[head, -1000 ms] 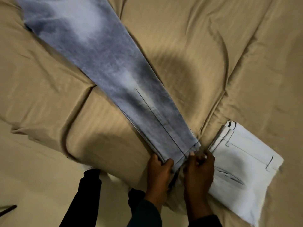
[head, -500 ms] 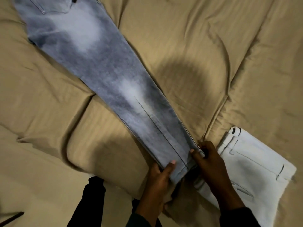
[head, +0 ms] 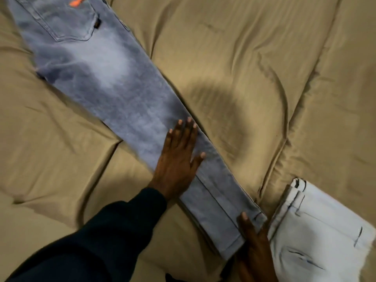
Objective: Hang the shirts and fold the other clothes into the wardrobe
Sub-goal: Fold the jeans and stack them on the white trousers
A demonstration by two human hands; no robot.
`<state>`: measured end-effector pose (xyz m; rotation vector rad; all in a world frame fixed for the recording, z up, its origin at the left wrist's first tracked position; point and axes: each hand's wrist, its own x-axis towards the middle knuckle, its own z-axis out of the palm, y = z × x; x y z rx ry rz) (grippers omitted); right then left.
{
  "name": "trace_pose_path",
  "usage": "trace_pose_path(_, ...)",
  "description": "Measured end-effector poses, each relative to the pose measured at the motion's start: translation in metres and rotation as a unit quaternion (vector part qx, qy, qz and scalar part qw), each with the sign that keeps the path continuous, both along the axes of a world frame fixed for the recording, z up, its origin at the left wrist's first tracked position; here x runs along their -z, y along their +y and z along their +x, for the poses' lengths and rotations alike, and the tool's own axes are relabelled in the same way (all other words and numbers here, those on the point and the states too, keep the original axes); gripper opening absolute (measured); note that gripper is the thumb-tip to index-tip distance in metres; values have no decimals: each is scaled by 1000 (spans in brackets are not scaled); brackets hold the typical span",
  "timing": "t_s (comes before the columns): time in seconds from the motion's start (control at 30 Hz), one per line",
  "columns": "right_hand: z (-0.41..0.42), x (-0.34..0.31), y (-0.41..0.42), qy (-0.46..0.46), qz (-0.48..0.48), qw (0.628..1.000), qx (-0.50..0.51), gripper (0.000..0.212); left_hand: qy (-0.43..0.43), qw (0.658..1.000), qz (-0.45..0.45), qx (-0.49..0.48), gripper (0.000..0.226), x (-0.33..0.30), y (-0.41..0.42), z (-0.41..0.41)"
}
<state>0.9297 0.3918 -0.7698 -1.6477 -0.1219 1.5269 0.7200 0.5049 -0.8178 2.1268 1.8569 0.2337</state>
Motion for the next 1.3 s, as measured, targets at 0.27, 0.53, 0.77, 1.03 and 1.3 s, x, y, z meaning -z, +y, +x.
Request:
trace_pose_path(0.27,-60,-50,10,58,-6,997,44,110,-248,964,-70,69,56,-13,5,-15)
trace_pose_path(0.53,-215,-107,140,112,150,981,46,70,-669,589,-384,-241,60,-110,50,-118)
trace_pose_path(0.77,-281,-80,199,-262,185,925,-202,17,-584,692,-321,-277,73,-111,150,-254)
trace_pose_path(1.03,-246,-12,176,-601,230,680,-351,33,-456,797,-345,-196,48,-82,171,-226)
trace_pose_path(1.3,-248,1,153,-659,181,596,-422,51,-252,949,-174,-70,44,-86,157,-183)
